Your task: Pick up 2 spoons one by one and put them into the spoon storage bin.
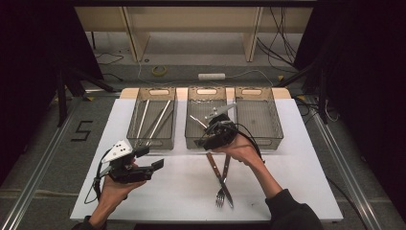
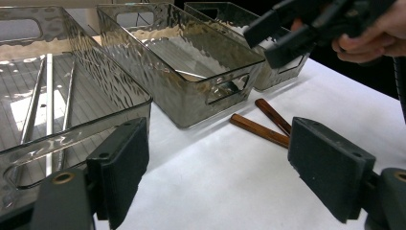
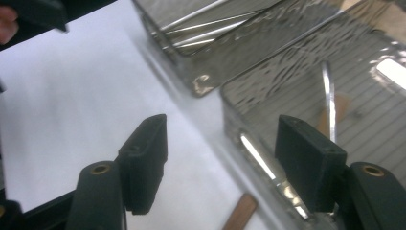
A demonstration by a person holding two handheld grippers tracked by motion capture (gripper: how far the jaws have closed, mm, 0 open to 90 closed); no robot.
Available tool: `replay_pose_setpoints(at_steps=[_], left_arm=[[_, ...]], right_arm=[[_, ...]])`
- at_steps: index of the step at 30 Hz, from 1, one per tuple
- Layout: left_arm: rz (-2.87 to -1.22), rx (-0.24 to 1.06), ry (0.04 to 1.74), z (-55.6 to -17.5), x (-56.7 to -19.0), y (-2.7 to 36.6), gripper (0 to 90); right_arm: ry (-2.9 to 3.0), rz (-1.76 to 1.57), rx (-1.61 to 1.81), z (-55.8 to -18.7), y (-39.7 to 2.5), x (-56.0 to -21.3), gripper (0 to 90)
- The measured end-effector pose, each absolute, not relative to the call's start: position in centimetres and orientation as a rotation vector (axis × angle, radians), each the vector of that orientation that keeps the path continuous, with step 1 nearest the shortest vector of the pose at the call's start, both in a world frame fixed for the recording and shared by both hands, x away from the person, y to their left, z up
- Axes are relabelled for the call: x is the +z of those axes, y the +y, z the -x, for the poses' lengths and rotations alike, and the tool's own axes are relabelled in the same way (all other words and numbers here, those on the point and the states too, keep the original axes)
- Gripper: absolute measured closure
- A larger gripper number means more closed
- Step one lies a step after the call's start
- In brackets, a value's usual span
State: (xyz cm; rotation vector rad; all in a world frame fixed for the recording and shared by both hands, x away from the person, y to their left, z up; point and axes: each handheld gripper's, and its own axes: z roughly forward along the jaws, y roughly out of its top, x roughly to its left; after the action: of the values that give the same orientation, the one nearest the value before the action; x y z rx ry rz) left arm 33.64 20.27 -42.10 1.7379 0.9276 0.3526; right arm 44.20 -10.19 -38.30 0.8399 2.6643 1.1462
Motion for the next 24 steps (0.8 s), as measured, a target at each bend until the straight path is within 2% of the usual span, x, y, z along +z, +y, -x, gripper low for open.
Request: replay_pose_setpoints(at_steps=[15, 20, 24], left_arm=[[-1.738, 0.354, 0.935, -33.6, -42.1, 20.4, 21.2], [-1.737, 0.356, 0.938, -33.6, -42.1, 20.4, 21.2], [-1.736, 0.356, 0.938, -33.6, -42.1, 20.3, 21.1]], right_arm=[[2.680, -0.771, 1.153, -41.5, -10.8, -40.9, 32.1], [2.696, -0.772, 1.127, -40.9, -11.3, -41.7, 32.4], [2.711, -0.781, 1.104, -41.0, -11.5, -42.5, 36.2]])
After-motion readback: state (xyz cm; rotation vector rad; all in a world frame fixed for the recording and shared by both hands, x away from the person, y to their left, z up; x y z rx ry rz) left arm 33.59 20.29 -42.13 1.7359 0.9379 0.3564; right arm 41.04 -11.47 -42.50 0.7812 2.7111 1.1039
